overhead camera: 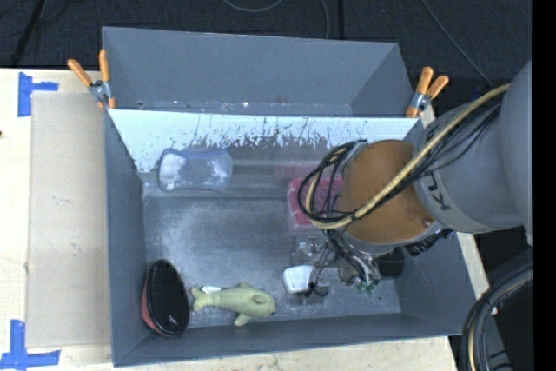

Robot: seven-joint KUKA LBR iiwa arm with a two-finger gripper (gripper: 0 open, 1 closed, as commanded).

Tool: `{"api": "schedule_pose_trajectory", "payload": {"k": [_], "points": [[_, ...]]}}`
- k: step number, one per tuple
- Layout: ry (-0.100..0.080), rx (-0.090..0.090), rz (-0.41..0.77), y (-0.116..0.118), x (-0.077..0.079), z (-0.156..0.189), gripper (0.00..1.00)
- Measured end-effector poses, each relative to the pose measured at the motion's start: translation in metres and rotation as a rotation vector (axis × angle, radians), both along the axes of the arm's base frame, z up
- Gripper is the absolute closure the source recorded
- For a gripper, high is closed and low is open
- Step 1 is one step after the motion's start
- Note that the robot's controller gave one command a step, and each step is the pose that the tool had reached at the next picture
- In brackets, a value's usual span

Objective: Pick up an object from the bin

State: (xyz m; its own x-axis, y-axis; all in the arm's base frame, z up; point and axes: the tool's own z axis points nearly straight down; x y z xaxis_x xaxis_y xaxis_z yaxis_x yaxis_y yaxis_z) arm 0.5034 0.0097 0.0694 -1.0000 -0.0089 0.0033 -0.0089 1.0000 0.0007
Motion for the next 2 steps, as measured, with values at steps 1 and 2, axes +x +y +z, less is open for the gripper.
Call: {"api": "schedule_pose_trajectory", "payload": {"k": [1,2], "points": [[0.001,0.0,0.0,0.0002,-0.0003,0.0013,1.0],[0.001,0.0,-0.002,0.0001,-0.0007,0.0048,1.0]]}}
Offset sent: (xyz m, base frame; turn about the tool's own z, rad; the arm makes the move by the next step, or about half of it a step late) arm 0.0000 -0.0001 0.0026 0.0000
